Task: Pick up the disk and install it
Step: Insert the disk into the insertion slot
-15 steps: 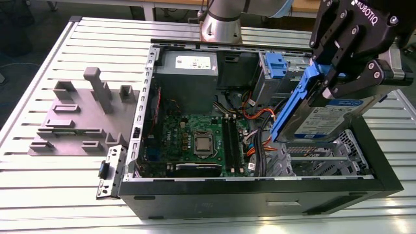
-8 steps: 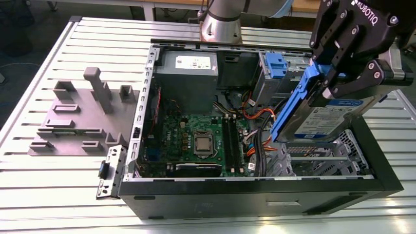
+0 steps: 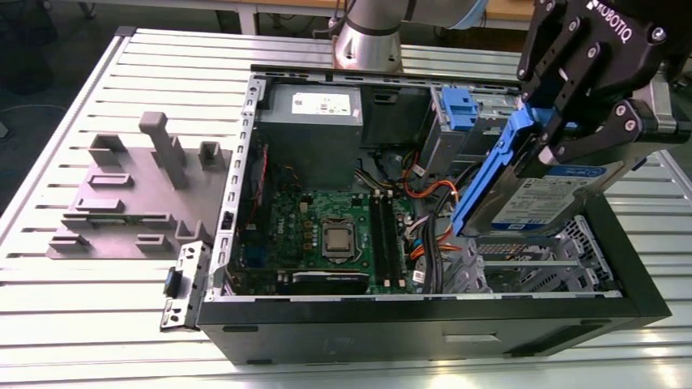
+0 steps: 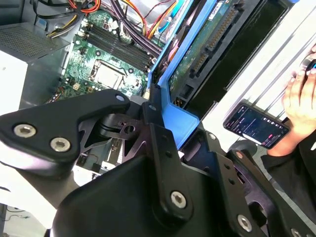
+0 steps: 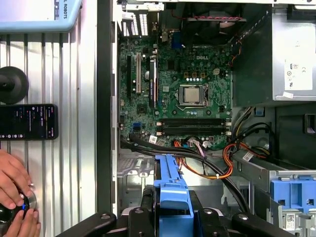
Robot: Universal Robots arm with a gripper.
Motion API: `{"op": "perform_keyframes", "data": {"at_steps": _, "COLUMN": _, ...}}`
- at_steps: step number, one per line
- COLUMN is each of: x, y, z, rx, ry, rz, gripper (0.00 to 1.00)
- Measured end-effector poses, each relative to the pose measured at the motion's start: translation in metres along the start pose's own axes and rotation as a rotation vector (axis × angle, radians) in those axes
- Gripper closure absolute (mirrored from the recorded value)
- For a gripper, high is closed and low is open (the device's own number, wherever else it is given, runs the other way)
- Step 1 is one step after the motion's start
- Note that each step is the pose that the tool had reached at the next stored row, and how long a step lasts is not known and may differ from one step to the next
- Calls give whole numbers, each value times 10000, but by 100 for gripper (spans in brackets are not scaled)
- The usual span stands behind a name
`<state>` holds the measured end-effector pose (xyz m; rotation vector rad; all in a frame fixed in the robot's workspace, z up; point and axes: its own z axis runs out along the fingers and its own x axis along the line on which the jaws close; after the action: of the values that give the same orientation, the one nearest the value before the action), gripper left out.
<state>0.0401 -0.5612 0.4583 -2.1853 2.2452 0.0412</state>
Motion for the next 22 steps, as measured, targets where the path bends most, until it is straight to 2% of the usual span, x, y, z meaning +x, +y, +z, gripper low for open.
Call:
{"op": "perform_keyframes", "data": {"at_steps": 7, "x": -1, "y": -141, "z": 9, "rx": 0, "ry": -1, "rz": 1, "gripper": 64}}
{"op": "perform_keyframes", "data": {"at_steps": 15, "x": 10, "y": -224, "z": 52, "rx": 0, "ry": 12, "rz": 2, "gripper": 64}}
{"op": "perform_keyframes", "data": {"at_steps": 21, "x": 10, "y": -290, "z": 100, "rx": 4, "ry": 135, "rz": 2, "gripper": 64}}
{"op": "perform_keyframes", "data": {"at_steps": 22, "x": 10, "y": -297, "z": 108, "rx": 4, "ry": 137, "rz": 0, "gripper": 64}}
